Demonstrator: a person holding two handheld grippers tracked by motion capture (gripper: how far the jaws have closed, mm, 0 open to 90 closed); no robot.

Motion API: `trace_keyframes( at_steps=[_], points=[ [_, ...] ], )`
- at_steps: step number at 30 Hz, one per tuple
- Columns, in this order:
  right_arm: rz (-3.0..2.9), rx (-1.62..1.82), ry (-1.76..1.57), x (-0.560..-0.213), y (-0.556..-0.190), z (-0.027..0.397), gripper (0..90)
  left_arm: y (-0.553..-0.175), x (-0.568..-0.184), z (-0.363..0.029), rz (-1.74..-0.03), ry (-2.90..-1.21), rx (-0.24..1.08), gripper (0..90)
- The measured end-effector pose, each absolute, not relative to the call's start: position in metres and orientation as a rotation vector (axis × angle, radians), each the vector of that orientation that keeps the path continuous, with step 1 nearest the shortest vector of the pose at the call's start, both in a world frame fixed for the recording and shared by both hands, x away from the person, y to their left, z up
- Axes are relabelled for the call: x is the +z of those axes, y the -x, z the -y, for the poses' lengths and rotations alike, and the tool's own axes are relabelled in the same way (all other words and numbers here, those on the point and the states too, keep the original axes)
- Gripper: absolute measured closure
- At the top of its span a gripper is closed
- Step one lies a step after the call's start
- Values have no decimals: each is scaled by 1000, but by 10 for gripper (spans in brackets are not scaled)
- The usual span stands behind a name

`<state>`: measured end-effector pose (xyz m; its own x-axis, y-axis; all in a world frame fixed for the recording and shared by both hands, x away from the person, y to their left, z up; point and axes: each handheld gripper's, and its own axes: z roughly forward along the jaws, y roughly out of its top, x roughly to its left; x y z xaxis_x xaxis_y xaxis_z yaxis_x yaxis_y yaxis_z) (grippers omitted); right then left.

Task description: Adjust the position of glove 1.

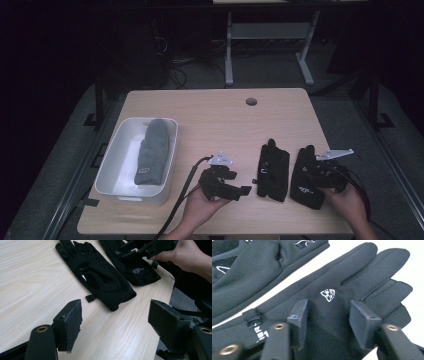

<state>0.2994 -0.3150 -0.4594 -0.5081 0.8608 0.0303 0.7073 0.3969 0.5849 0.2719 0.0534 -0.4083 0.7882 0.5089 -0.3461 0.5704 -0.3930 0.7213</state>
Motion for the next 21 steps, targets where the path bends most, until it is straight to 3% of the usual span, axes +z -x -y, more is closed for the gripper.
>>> trace_keyframes(
  at_steps=[3, 5, 12, 21],
  points=[
    [-2396, 821, -1364, -459, -297, 313, 714, -270, -409, -55, -802, -2065, -88, 270],
    [-2399, 830, -1391, -458, -296, 313, 743, -270, -409, -55, -802, -2066, -87, 271],
    [-2399, 880, -1439, -456, -298, 318, 765, -270, -408, -57, -801, -2065, -79, 271],
    [-2373, 998, -1426, -423, -297, 312, 767, -271, -408, -56, -806, -2062, -74, 273]
  ],
)
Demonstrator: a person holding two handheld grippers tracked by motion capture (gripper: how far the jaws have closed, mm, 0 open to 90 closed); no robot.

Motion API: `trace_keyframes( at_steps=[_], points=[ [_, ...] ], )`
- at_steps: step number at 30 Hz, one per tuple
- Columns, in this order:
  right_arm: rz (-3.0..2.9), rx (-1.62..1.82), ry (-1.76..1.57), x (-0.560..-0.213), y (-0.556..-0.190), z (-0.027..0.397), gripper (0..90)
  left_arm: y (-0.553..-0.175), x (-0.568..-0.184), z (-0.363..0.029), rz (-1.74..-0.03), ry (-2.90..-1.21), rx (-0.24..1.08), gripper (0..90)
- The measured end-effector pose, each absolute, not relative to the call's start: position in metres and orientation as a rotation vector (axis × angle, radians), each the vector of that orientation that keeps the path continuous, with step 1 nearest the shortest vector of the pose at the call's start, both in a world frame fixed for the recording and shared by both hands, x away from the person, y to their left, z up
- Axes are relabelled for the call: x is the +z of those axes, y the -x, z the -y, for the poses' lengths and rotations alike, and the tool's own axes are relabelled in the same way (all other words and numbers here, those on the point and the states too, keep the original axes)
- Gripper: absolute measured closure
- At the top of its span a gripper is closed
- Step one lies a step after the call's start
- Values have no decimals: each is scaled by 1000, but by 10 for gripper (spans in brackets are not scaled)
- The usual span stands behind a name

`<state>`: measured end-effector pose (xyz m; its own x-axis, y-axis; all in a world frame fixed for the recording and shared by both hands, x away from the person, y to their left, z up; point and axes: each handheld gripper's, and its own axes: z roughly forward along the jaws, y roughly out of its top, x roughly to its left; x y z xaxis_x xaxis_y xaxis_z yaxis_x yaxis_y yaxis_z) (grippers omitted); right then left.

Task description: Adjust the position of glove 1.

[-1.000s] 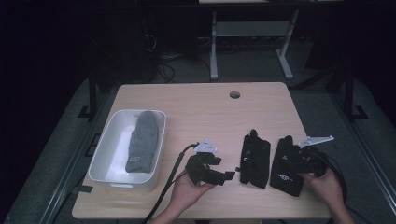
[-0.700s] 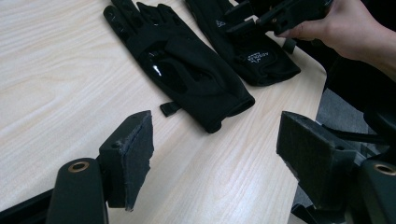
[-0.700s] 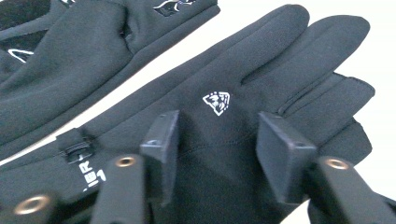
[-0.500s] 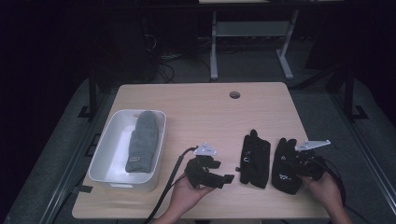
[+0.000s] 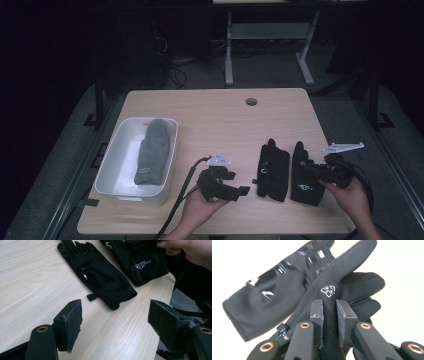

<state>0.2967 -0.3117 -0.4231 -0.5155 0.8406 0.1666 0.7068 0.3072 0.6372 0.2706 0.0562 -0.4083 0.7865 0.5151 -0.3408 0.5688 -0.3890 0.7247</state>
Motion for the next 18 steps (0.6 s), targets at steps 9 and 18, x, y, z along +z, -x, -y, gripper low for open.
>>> trace_keyframes(
  at_steps=[9, 18],
  points=[
    [-2380, 1093, -1387, -399, -304, 286, 765, -271, -407, -59, -805, -2067, -70, 271],
    [-2361, 1173, -1400, -403, -327, 254, 759, -272, -408, -62, -808, -2063, -72, 271]
  ],
)
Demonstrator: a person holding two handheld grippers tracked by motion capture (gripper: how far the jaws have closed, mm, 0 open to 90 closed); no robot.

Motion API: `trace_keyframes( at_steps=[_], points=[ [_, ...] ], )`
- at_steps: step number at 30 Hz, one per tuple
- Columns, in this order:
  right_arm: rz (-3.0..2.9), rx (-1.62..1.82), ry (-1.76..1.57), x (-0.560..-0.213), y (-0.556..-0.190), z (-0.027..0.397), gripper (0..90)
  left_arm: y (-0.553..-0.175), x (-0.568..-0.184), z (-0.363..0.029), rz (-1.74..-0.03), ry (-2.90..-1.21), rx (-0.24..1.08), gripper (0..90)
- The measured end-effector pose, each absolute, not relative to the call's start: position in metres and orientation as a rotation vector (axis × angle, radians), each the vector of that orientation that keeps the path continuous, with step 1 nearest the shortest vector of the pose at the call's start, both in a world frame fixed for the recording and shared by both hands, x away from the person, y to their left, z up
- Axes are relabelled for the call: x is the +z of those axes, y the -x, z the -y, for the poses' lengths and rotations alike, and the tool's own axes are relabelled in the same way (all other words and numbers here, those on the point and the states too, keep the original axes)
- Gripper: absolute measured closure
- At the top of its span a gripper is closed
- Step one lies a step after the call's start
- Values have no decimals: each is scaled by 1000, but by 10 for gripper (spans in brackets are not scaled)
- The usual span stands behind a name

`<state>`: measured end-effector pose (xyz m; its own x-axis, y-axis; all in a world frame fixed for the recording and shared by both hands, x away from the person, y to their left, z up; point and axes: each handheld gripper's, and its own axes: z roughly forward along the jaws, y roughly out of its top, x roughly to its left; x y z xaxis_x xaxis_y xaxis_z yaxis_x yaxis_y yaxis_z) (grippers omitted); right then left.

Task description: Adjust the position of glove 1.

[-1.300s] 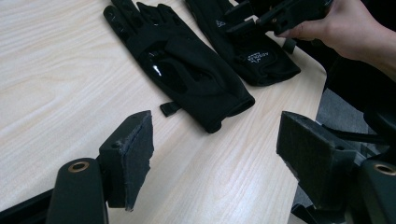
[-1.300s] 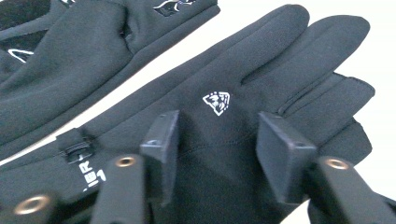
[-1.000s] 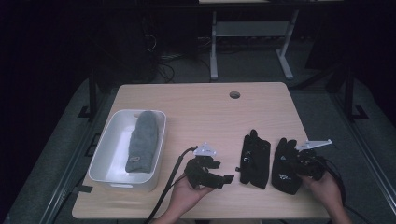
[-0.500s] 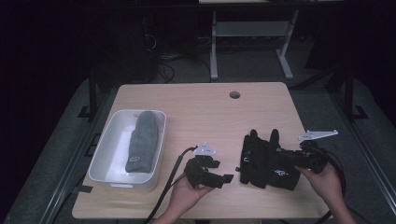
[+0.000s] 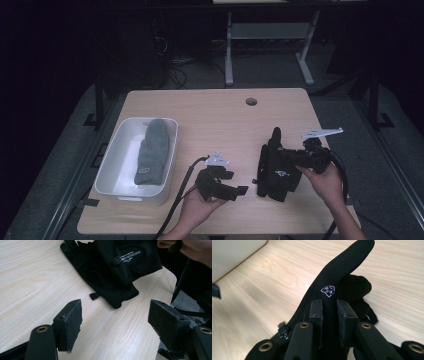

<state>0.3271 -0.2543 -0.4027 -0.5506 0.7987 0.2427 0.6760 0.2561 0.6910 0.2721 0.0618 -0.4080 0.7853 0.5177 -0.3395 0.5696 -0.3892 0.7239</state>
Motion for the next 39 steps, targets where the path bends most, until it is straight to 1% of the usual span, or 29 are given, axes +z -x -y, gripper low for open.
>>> trace_keyframes(
  at_steps=[5, 7, 8, 9, 10, 11, 12, 13, 14, 15, 16, 19, 20, 21, 23, 24, 29, 32, 39],
  points=[
    [-2376, 1170, -1411, -415, -334, 242, 754, -273, -409, -64, -811, -2066, -75, 271],
    [-2396, 1153, -1422, -420, -335, 238, 743, -273, -409, -66, -815, -2066, -75, 269],
    [-2401, 1142, -1416, -425, -336, 236, 713, -273, -410, -66, -818, -2066, -74, 269],
    [-2401, 1142, -1416, -425, -336, 236, 713, -273, -410, -66, -818, -2066, -74, 269],
    [-2423, 1109, -1400, -429, -335, 235, 671, -273, -410, -66, -817, -2067, -75, 268],
    [-2423, 1109, -1400, -429, -335, 235, 671, -273, -410, -66, -817, -2067, -75, 268],
    [-2443, 1080, -1401, -433, -334, 234, 580, -273, -411, -65, -817, -2068, -80, 268],
    [-2443, 1080, -1401, -433, -334, 234, 580, -273, -411, -65, -817, -2068, -80, 268],
    [-2459, 1059, -1397, -435, -334, 234, 547, -273, -411, -63, -817, -2069, -86, 268],
    [-2468, 1034, -1395, -436, -334, 233, 532, -273, -412, -62, -817, -2067, -87, 268],
    [-2459, 1032, -1397, -436, -332, 234, 493, -273, -414, -60, -819, -2067, -92, 268],
    [-2444, 1046, -1417, -435, -332, 237, 474, -275, -415, -56, -821, -2073, -96, 268],
    [-2428, 1058, -1420, -433, -331, 242, 439, -276, -417, -53, -825, -2074, -96, 268],
    [-2417, 1054, -1424, -431, -332, 245, 422, -276, -417, -53, -825, -2074, -96, 267],
    [-2406, 1060, -1428, -430, -331, 248, 407, -277, -419, -48, -830, -2081, -100, 268],
    [-2388, 1056, -1444, -429, -333, 255, 372, -279, -422, -43, -837, -2091, -98, 268],
    [-2364, 1052, -1502, -429, -339, 266, 343, -284, -428, -31, -857, -2101, -100, 271],
    [-2343, 1053, -1549, -432, -348, 274, 329, -293, -437, -20, -893, -2107, -141, 301],
    [-2346, 1045, -1623, -445, -362, 279, 314, -304, -447, -7, -936, -2117, -177, 302]
  ],
)
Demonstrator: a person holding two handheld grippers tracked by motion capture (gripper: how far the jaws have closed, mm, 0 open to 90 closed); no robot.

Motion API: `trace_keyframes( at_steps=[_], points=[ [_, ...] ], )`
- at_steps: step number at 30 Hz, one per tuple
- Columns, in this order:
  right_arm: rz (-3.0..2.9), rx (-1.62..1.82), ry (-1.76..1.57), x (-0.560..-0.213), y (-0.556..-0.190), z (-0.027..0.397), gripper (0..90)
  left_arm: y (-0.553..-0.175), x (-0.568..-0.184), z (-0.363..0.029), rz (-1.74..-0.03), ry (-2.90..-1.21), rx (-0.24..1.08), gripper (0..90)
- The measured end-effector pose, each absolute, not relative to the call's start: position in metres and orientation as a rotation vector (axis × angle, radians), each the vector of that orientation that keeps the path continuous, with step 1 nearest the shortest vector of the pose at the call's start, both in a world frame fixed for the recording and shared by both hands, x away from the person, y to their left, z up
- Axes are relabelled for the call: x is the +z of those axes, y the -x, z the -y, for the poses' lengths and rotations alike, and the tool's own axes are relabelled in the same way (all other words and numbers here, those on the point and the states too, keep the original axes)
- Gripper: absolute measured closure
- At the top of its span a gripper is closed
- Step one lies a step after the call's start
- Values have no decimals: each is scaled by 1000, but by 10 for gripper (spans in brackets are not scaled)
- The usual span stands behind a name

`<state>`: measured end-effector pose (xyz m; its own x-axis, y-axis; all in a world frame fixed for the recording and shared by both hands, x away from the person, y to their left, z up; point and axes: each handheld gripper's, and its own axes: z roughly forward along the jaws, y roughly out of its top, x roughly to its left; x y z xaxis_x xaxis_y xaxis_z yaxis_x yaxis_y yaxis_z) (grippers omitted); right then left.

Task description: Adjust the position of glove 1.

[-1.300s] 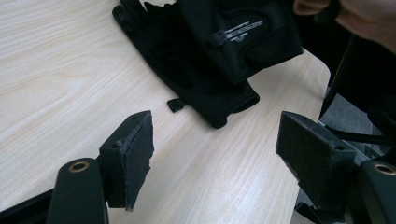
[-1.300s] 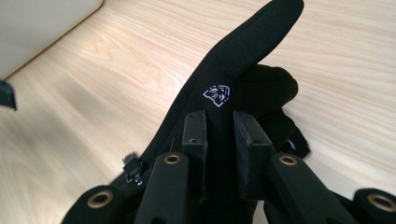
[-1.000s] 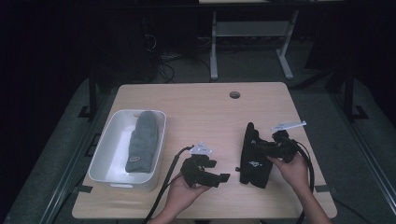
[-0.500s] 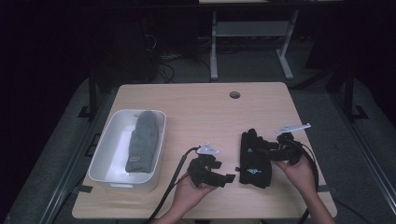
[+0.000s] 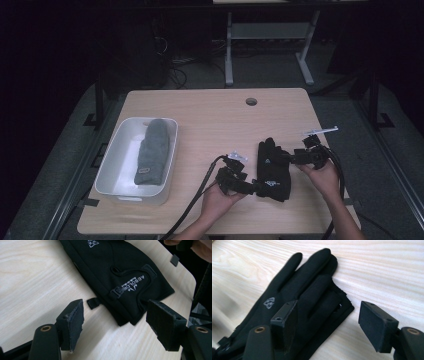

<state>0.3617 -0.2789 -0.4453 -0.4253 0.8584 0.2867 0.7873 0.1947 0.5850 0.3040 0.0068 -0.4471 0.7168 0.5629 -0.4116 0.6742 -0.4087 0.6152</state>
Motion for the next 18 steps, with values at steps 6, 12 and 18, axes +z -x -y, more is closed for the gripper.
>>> trace_keyframes(
  at_steps=[6, 12, 18],
  points=[
    [-2363, 1006, -1681, -458, -370, 277, 318, -309, -454, 6, -951, -2132, -217, 314],
    [-2365, 1008, -1659, -460, -370, 276, 386, -311, -461, 15, -955, -2158, -230, 353],
    [-2383, 1027, -1612, -462, -365, 275, 500, -310, -462, 21, -918, -2202, -177, 463]
  ],
)
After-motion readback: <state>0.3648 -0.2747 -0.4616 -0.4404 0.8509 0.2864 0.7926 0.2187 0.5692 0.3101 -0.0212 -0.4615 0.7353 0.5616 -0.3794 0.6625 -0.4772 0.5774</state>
